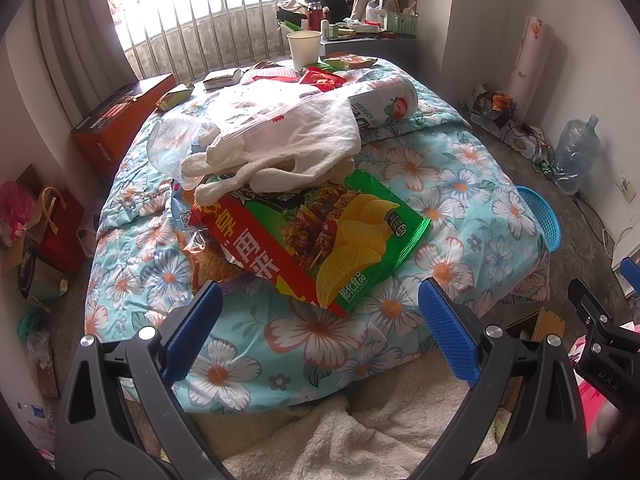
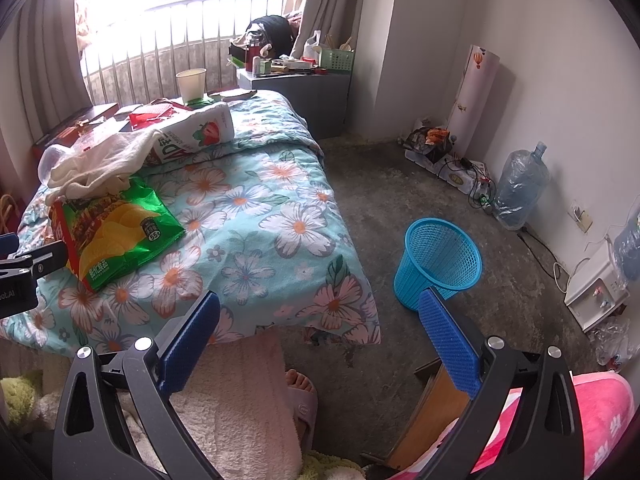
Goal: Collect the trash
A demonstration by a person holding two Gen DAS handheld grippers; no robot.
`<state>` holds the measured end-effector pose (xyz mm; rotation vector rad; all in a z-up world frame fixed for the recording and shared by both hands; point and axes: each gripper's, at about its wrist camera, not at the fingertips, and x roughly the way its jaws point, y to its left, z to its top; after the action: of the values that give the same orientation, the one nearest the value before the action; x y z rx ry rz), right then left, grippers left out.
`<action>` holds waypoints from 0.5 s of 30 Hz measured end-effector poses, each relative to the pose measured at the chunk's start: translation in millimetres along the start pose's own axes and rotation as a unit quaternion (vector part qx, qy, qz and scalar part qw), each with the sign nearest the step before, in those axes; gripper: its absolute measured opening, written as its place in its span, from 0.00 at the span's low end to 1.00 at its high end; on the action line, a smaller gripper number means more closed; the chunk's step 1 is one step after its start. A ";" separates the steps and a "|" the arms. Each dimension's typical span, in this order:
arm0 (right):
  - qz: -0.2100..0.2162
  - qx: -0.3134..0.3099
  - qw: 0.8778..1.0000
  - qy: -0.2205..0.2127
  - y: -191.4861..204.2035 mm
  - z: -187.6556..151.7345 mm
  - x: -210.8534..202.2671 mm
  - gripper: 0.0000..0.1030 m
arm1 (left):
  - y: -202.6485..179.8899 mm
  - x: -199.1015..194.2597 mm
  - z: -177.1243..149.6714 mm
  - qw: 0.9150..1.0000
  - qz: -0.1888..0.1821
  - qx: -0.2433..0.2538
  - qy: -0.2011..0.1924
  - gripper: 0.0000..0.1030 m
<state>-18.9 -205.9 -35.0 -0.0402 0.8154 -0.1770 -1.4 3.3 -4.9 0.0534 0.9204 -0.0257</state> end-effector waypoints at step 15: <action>0.018 0.008 1.000 -0.024 7.7 32.3 8.3 0.94 | 15.1 12.4 7.1 0.999 -0.033 -0.013 -0.019 0.91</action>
<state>11.3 -200.8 -19.6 -0.0140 0.7668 -0.1490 12.5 18.0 -10.0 -0.0016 0.8833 -0.0762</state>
